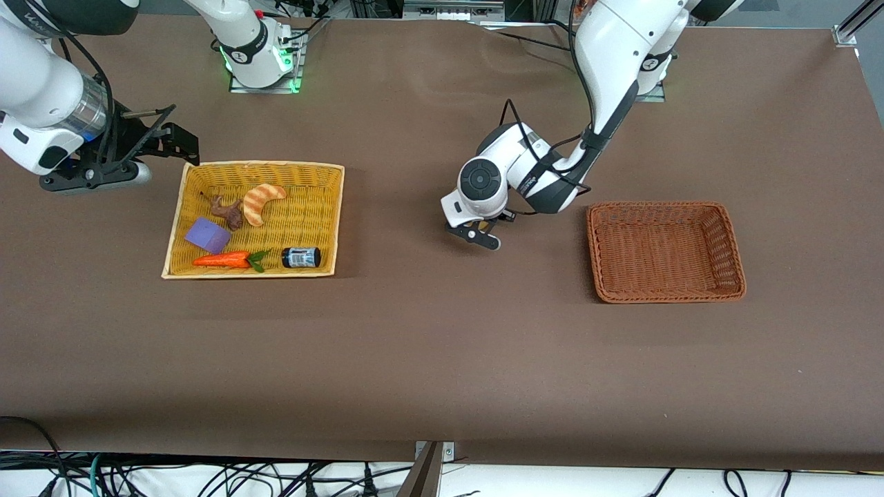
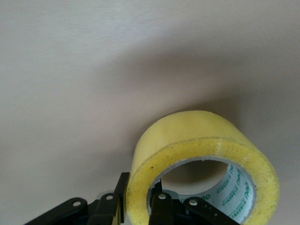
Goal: Transfer tape with both arms
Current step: 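Carry the tape roll with the left gripper into the wicker basket, then open the left gripper and lift it away from the basket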
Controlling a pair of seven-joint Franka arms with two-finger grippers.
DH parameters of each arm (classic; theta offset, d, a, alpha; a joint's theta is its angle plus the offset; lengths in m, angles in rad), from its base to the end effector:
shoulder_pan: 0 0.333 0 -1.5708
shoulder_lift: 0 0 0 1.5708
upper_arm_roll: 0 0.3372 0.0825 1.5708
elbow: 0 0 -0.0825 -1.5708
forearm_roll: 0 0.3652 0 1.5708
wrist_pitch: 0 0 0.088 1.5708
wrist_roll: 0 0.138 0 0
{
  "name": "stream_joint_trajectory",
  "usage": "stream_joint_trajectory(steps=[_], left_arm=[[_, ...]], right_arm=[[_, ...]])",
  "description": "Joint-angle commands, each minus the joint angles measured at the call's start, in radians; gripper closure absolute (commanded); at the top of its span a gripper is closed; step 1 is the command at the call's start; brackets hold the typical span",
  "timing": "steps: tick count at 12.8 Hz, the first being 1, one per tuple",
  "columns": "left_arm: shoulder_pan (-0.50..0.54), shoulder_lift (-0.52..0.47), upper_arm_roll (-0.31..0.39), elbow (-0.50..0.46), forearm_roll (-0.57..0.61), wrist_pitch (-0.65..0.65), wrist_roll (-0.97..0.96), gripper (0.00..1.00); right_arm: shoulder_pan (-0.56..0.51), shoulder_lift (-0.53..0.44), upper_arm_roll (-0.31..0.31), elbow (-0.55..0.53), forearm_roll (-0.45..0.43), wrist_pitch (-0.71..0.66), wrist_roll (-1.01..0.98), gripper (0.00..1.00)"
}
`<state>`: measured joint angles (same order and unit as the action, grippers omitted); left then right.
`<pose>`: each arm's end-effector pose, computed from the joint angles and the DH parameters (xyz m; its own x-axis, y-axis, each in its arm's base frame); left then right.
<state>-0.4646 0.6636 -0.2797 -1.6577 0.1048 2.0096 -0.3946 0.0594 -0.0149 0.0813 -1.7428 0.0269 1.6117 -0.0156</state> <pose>0.4878 -0.4149 0.2135 0.8907 -0.3481 -0.2925 -0.3701 -0.9287 -0.0217 0.5168 0.0771 0.5485 0.9814 0.1535 -0.1156 0.1513 -0.9881 -0.0272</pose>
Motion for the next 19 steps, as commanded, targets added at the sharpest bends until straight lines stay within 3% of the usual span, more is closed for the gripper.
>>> stream_joint_trajectory(steps=[1,3,5,9,14,15,17,19], left_arm=[[0.061,-0.148,0.007,0.005,0.024,-0.165,0.006,1.0],[0.162,-0.176,-0.001,0.064,0.024,-0.332,0.092,1.0],[0.259,-0.186,0.008,0.07,0.026,-0.376,0.25,1.0],[0.443,-0.151,0.005,0.055,0.179,-0.35,0.472,1.0],[0.603,-0.079,0.007,-0.023,0.185,-0.182,0.684,0.93],[0.606,-0.079,0.007,-0.048,0.185,-0.151,0.686,0.87],[0.606,-0.081,0.007,-0.05,0.185,-0.152,0.688,0.0],[0.604,-0.119,-0.001,-0.034,0.174,-0.179,0.686,0.0]], right_arm=[[0.0,-0.011,-0.003,-0.007,0.002,-0.012,-0.018,0.0],[0.002,-0.011,-0.003,-0.007,0.001,-0.016,-0.018,0.0],[0.002,-0.011,-0.003,-0.007,-0.002,-0.016,-0.018,0.0],[0.0,-0.011,-0.003,-0.007,-0.002,-0.016,-0.018,0.0],[0.0,-0.011,-0.003,-0.007,-0.002,-0.018,-0.018,0.0],[0.0,-0.011,-0.003,-0.007,-0.002,-0.018,-0.018,0.0],[0.0,-0.011,-0.003,-0.007,-0.002,-0.018,-0.018,0.0],[0.0,-0.011,-0.003,-0.007,-0.004,-0.019,-0.018,0.0]])
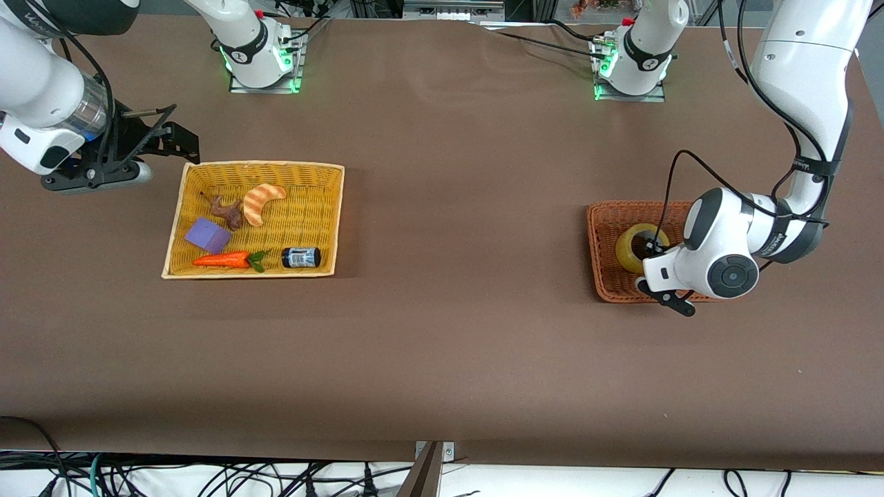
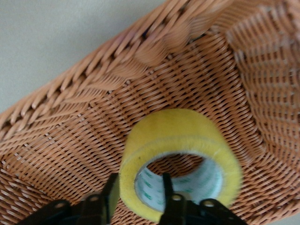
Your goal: Transfer tape with both arms
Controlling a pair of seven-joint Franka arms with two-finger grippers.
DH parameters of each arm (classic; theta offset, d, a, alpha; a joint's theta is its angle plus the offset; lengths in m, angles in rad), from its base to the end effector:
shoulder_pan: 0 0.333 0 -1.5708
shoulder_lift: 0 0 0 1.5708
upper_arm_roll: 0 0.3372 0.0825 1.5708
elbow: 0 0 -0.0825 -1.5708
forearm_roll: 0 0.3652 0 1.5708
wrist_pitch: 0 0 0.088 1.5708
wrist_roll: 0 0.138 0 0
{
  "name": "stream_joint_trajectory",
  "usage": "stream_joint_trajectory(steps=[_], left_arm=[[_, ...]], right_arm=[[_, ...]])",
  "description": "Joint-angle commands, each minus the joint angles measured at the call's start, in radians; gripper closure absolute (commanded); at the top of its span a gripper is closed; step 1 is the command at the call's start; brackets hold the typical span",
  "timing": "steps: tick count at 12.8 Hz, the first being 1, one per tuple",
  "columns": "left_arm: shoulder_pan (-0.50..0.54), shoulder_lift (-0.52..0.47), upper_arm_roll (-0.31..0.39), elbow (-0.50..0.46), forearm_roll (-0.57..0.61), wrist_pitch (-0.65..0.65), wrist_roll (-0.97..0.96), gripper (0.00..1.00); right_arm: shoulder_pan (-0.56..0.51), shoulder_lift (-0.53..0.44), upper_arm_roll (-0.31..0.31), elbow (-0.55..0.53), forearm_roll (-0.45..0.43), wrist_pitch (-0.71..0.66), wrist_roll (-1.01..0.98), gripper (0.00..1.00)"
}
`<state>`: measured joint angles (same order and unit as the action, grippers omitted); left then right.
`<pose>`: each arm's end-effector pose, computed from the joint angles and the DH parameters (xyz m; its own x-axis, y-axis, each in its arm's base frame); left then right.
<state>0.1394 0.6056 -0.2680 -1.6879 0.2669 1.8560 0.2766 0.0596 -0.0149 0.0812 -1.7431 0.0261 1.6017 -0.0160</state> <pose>0.6128 -0.0375 0.2314 0.7894 -0.4663 -0.3992 -0.4858 -0.8722 0.0582 0.5153 0.0769 0.5476 0.9800 0.1541 -0.1258 0.1519 -0.9880 -0.0266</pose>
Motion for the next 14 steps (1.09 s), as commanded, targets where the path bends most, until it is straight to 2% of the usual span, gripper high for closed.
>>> stream_joint_trajectory(steps=[1,3,6,7,9,10,11,13,14], left_arm=[[0.0,-0.093,-0.014,0.005,0.006,-0.03,0.015,0.0],[0.0,-0.197,-0.052,0.013,-0.009,-0.046,0.003,0.0],[-0.001,-0.337,-0.063,0.042,-0.083,-0.121,-0.01,0.0],[0.002,-0.371,-0.057,0.074,-0.122,-0.17,-0.028,0.0],[0.008,-0.375,-0.047,0.224,-0.141,-0.292,-0.034,0.0],[0.014,-0.392,-0.022,0.269,-0.165,-0.349,-0.039,0.0],[0.009,-0.438,0.027,0.263,-0.21,-0.35,-0.045,0.0],[-0.084,-0.504,0.19,0.199,-0.274,-0.319,-0.05,0.0],[-0.104,-0.53,0.216,0.156,-0.291,-0.311,-0.054,0.0]], right_arm=[[0.0,-0.011,-0.003,-0.007,-0.002,-0.009,-0.018,0.0],[0.0,-0.011,-0.003,-0.006,-0.003,-0.009,-0.018,0.0],[0.002,-0.011,-0.003,-0.006,-0.003,-0.009,-0.018,0.0],[0.0,-0.011,-0.003,-0.006,-0.003,-0.009,-0.018,0.0],[0.002,-0.011,-0.003,-0.004,-0.003,-0.009,-0.018,0.0],[0.002,-0.011,-0.003,-0.004,-0.003,-0.009,-0.018,0.0],[0.0,-0.011,-0.003,-0.004,-0.003,-0.009,-0.018,0.0],[0.002,-0.011,-0.003,-0.004,-0.003,-0.009,-0.018,0.0],[0.0,-0.011,-0.003,-0.004,-0.003,-0.009,-0.018,0.0]])
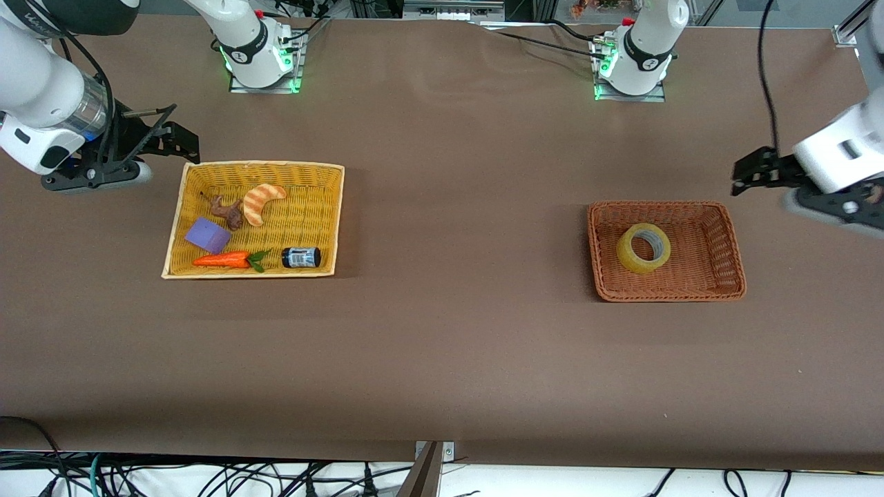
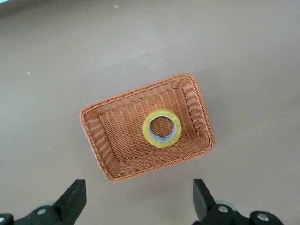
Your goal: Transfer tape with both arms
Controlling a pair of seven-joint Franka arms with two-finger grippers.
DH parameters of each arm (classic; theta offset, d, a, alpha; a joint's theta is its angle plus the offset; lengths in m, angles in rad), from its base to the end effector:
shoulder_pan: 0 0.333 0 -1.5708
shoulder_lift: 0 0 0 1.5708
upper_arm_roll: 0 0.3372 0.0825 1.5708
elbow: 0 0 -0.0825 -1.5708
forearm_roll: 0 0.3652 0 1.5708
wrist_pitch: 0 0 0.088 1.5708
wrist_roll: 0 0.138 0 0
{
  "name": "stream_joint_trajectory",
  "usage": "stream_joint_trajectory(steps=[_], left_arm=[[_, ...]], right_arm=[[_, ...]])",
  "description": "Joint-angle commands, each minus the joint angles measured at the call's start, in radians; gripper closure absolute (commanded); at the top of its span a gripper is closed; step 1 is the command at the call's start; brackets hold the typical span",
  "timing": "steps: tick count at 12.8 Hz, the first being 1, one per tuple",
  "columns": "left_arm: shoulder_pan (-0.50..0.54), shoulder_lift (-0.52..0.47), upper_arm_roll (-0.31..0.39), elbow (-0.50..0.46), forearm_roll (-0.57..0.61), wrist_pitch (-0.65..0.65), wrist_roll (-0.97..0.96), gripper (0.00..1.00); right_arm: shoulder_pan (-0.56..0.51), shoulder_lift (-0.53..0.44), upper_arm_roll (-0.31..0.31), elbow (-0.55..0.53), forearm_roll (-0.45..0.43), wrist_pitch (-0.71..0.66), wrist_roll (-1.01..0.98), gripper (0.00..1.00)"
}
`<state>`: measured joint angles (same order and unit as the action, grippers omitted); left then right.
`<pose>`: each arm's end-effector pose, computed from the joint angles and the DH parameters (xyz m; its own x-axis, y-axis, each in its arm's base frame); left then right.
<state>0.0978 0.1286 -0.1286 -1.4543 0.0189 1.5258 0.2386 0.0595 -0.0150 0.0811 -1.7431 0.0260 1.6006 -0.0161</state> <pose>0.5709 -0.0100 0.5927 0.9626 -0.2652 -0.0550 -0.2650 -0.9642 0.0109 0.5151 0.0767 0.5476 0.9799 0.1540 -0.1268 0.1518 -0.9880 -0.0265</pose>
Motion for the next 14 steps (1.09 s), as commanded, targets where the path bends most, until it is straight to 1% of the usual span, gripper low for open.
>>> stream_joint_trajectory(steps=[1,2,3,4,6,9,14], left_arm=[[-0.067,-0.087,0.084,-0.14,-0.094,0.057,-0.037,0.0],[-0.067,-0.131,0.086,-0.226,-0.097,0.124,-0.086,0.0],[-0.067,-0.171,0.086,-0.28,-0.093,0.155,-0.109,0.0],[-0.07,-0.184,0.086,-0.29,-0.079,0.155,-0.116,0.0],[-0.09,-0.184,0.086,-0.287,-0.047,0.152,-0.124,0.0],[-0.084,-0.169,0.086,-0.258,-0.043,0.12,-0.122,0.0],[-0.081,-0.165,0.08,-0.255,-0.037,0.103,-0.122,0.0]], right_arm=[[0.002,-0.011,-0.003,-0.004,-0.003,-0.008,-0.019,0.0],[0.002,-0.011,-0.003,-0.004,-0.004,-0.008,-0.019,0.0],[0.002,-0.011,-0.003,-0.004,-0.005,-0.007,-0.019,0.0],[0.0,-0.011,-0.003,-0.003,-0.005,-0.007,-0.019,0.0],[0.0,-0.011,-0.003,-0.001,-0.006,-0.007,-0.018,0.0],[0.0,-0.01,-0.003,0.004,-0.005,-0.004,-0.016,0.0],[0.0,-0.01,-0.003,0.004,-0.026,-0.005,-0.016,0.0]])
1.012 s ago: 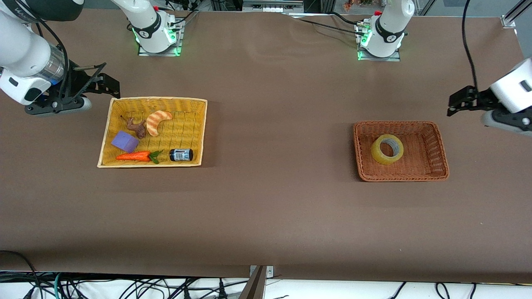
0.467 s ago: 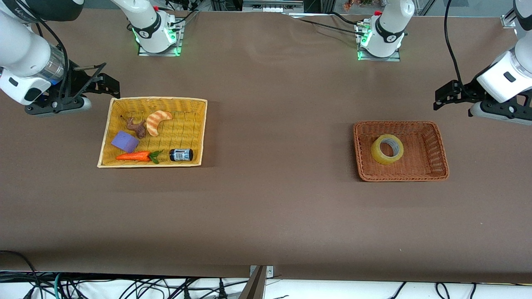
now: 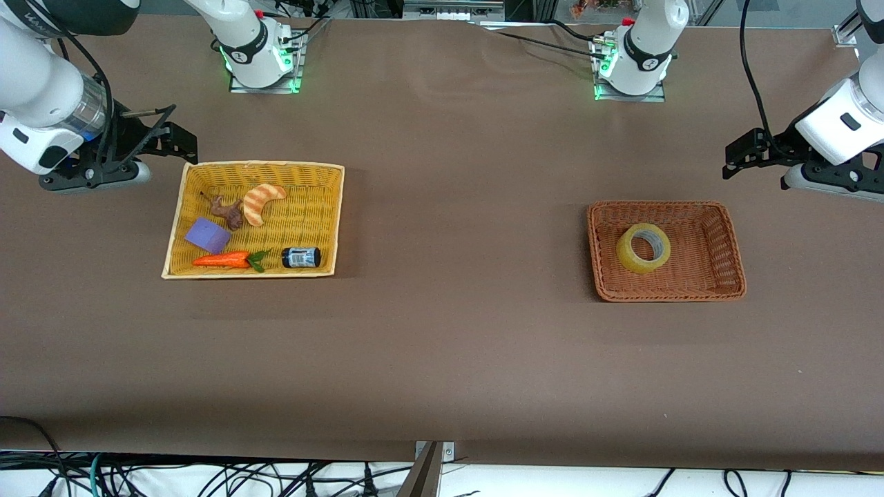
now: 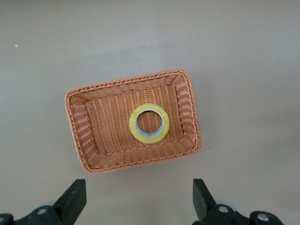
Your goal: Transfer tape with both arms
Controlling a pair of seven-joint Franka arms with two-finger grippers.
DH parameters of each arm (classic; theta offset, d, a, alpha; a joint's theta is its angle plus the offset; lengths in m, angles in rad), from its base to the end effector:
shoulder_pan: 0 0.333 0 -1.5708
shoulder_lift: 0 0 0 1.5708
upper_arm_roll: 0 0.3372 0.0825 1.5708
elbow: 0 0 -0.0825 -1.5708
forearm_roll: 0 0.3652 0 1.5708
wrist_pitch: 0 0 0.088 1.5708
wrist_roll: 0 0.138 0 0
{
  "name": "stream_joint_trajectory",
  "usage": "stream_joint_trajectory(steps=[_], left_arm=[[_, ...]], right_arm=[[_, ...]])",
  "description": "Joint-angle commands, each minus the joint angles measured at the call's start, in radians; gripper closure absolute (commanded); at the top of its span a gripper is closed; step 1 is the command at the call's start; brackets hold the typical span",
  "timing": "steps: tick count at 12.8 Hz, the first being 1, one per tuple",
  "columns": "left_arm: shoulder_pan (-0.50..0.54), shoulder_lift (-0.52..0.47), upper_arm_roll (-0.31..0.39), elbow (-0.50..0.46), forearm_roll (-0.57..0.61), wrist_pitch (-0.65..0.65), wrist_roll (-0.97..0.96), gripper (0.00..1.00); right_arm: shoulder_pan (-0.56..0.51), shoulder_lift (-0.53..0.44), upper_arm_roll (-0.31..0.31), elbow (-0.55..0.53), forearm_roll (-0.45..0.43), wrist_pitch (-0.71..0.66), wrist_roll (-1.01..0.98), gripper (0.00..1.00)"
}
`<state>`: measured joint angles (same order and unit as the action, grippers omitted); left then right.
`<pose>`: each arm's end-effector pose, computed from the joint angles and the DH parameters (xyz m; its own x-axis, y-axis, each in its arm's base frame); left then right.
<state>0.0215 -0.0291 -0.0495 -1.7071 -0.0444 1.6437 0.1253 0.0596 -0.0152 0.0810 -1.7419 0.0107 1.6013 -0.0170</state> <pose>0.5274 -0.0209 0.5746 0.9884 -0.1493 -0.0288 -0.1479 -0.9879 0.0466 0.5156 0.0747 0.5483 0.9799 0.1554 -0.1249 0.1552 -0.9878 -0.0115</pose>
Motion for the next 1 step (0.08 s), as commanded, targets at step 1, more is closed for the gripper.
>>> stream_joint_trajectory(steps=[1], left_arm=[[-0.003,-0.008,0.003,-0.002,0.024,-0.025,-0.009,0.0]], right_arm=[[0.002,-0.009,-0.003,0.002,-0.011,-0.007,-0.015,0.0]])
